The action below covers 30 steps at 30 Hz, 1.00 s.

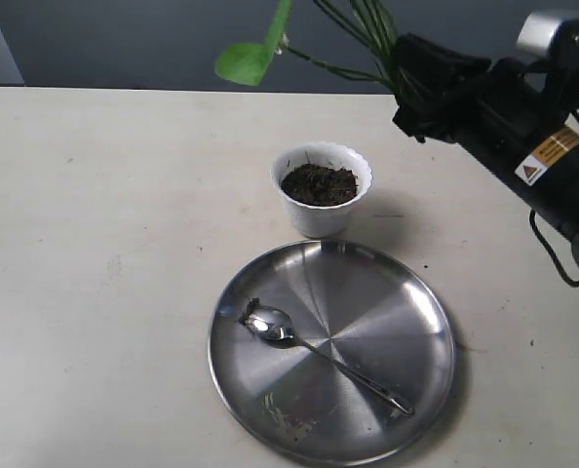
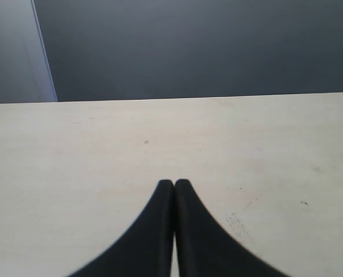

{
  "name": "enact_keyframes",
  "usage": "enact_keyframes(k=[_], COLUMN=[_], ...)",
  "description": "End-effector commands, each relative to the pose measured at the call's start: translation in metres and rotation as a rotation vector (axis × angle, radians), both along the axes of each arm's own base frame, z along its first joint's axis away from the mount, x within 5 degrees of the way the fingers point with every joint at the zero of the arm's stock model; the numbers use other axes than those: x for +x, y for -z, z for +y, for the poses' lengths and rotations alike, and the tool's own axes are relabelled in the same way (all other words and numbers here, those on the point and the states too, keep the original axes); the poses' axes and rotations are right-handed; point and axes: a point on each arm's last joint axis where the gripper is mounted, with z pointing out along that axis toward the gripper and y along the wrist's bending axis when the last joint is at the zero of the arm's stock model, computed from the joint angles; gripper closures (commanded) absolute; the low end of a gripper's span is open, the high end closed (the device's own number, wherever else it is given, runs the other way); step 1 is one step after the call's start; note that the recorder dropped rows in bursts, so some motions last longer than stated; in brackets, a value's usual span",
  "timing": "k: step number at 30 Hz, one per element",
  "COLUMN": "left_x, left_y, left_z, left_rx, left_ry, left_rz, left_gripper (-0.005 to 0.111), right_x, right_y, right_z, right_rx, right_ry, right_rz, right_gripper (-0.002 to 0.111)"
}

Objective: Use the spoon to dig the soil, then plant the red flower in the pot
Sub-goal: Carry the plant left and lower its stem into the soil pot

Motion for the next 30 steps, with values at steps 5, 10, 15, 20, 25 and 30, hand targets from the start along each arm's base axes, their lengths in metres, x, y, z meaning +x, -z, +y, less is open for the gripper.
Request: enact_keyframes(k=[5, 10, 15, 20, 25, 30], left_x=[0.0, 0.0, 0.0, 0.0, 0.0, 0.0], left_y=[0.0, 0.0, 0.0, 0.0, 0.0, 0.0], left_z=[0.0, 0.0, 0.0, 0.0, 0.0, 0.0], left_rx=[-0.002, -0.002, -0.002, -0.002, -0.002, -0.002], left_ry=[0.002, 0.002, 0.002, 0.002, 0.002, 0.002], left_rz=[-0.011, -0.011, -0.011, -0.011, -0.011, -0.011], left_gripper=[0.106, 0.106, 0.106, 0.106, 0.106, 0.106], right_x=[0.009, 0.024, 0.03, 0.03, 0.037, 0.055], right_y=[0.038, 0.023, 0.009, 0.016, 0.032, 0.052], right_z=[0.004, 0.004, 0.02, 0.039, 0.062, 0.072], right_rx=[0.072, 0.199, 0.265, 0.287, 0.183, 0.23], right_ry=[-0.018, 0.025, -0.01, 0.046, 0.029, 0.041], right_rz=[0.19, 0.202, 0.18, 0.189, 0.142, 0.21], right_gripper=[0.109, 0.109, 0.109, 0.109, 0.109, 0.109])
